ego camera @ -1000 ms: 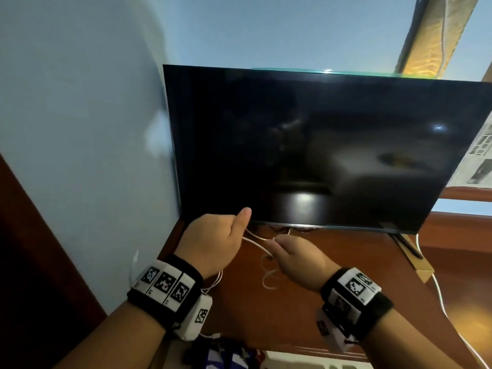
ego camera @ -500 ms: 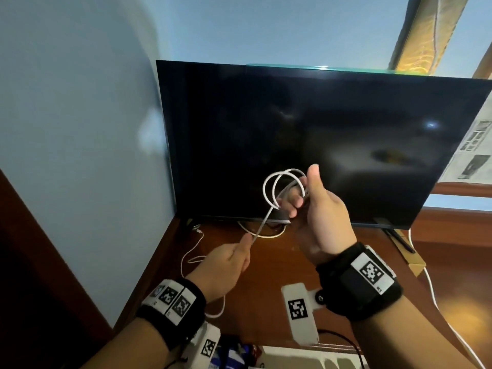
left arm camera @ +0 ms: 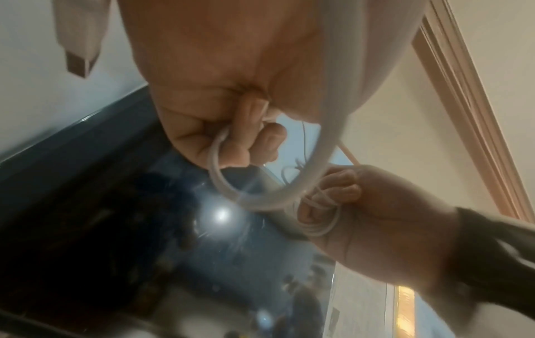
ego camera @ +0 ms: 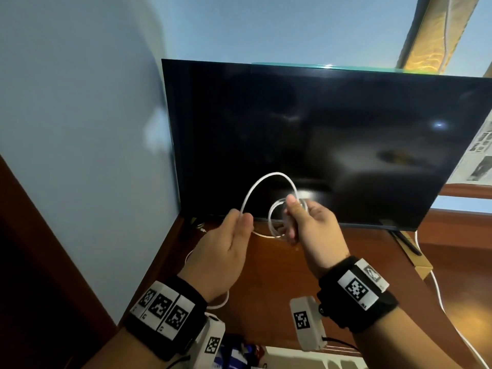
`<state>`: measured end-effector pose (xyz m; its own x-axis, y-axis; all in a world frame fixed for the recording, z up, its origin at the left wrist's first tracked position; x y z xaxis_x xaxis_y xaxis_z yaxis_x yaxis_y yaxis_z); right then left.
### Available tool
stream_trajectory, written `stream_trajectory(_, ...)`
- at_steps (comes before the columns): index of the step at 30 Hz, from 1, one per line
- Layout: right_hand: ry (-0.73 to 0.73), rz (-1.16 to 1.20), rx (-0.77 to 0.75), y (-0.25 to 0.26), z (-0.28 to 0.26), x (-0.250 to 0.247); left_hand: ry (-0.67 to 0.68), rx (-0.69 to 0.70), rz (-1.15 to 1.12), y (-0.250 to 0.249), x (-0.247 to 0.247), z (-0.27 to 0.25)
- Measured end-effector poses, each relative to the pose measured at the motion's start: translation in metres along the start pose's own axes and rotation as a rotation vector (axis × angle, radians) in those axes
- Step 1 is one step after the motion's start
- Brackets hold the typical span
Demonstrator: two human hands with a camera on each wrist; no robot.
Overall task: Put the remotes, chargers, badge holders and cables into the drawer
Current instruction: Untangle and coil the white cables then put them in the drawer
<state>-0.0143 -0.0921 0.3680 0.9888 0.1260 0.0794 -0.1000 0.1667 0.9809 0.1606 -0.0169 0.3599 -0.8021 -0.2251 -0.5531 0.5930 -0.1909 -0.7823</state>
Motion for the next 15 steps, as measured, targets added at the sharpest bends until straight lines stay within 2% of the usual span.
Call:
stream_trajectory(2,0.086,0.080,0.070,0.002,-0.010,0.011,-0.083,-0.002,0.018,-0.001,0.001,0.008)
stream_trajectory(4,0.150,0.251,0.110,0.013,-0.018,0.019,-0.066,-0.086,0.088,0.004,0.005,0.015)
stream_trajectory(7,0.125,0.429,0.074,0.036,-0.019,0.019,0.164,-0.241,0.228,0.014,0.014,0.016)
stream_trajectory(10,0.055,0.512,0.049,0.048,-0.011,0.012,0.375,-0.204,0.225,0.011,0.025,0.002)
stream_trajectory(13,0.003,0.565,0.050,0.043,-0.007,0.004,0.448,-0.142,0.224,0.003,0.030,-0.009)
stream_trajectory(15,-0.037,0.459,0.002,0.034,-0.005,0.001,0.485,-0.096,0.208,-0.002,0.033,-0.014)
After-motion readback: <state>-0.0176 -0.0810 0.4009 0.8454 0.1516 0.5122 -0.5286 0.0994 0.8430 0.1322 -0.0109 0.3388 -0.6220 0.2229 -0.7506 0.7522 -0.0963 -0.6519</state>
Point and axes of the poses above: each hand's wrist, its own z-axis towards the middle knuckle, its own x-axis out of the palm, y = z × x, the point moved 2 cm from there along z, towards the middle knuckle, and after that the axes turned 2 degrees about -y, right-handed, at the moved point
